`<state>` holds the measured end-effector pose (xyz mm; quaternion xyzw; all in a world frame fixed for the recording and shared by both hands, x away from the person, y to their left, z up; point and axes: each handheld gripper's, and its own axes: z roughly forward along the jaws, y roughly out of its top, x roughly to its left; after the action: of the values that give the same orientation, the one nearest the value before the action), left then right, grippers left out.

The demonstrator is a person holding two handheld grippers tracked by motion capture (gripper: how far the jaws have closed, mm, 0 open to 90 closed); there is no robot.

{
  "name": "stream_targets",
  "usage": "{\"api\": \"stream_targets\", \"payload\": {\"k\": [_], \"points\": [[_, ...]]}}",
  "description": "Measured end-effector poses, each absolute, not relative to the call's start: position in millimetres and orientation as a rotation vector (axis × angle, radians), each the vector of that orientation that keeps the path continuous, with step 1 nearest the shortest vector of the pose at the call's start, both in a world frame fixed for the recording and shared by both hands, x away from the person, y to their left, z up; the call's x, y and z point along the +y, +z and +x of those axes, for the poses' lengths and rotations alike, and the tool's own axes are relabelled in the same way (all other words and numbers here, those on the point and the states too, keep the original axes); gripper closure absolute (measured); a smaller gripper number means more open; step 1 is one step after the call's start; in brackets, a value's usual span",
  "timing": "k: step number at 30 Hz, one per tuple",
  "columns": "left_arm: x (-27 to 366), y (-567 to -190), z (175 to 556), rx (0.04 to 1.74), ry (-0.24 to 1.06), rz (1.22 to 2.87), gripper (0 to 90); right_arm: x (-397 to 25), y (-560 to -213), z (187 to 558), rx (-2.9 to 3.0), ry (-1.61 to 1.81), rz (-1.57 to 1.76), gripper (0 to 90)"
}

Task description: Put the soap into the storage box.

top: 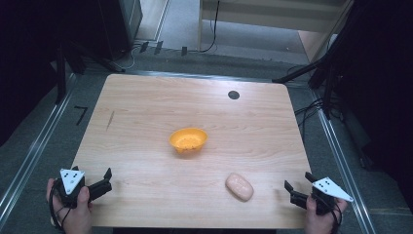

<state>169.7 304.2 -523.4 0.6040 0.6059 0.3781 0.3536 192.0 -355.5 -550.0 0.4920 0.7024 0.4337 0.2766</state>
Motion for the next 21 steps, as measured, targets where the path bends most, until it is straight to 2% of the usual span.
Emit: {"api": "stream_targets", "payload": {"k": [6,21], "points": [[304,-523,171,1.568,0.972,1.575,0.0,-355,-550,192,1.912,1.21,1.356,15.6],[303,-524,173,1.566,0.958,1.579,0.0,-337,-529,199,2.109,1.053,1.263,21.9]]}}
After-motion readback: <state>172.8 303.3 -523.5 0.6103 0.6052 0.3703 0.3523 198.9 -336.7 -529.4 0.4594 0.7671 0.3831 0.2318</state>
